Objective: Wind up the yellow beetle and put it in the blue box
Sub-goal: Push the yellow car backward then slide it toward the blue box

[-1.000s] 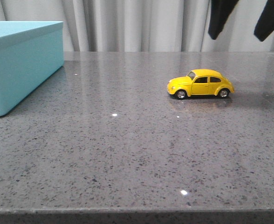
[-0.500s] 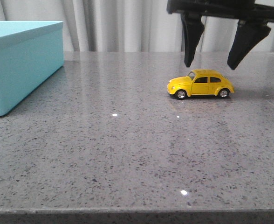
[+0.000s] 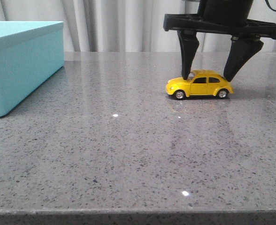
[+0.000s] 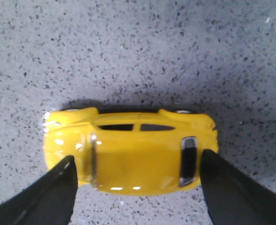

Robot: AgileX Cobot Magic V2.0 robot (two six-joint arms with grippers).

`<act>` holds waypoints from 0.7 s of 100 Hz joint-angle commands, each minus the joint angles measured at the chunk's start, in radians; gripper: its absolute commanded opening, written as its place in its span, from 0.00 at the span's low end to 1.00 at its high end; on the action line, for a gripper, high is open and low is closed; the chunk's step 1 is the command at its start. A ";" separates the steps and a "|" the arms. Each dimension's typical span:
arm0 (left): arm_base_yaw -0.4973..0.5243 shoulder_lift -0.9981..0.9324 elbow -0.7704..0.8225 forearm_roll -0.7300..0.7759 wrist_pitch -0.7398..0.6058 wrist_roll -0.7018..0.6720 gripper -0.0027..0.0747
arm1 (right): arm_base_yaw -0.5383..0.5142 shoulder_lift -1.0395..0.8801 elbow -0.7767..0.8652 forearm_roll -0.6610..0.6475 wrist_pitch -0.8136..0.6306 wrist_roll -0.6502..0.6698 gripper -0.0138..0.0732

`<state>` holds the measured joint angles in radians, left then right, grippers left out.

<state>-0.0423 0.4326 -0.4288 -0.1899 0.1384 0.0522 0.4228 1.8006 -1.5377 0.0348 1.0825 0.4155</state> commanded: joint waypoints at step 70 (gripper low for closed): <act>0.001 0.011 -0.037 -0.004 -0.077 -0.007 0.01 | -0.127 -0.037 -0.030 -0.166 0.131 -0.006 0.79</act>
<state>-0.0423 0.4326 -0.4288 -0.1899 0.1384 0.0522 0.3263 1.8031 -1.5470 -0.0599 1.1886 0.4172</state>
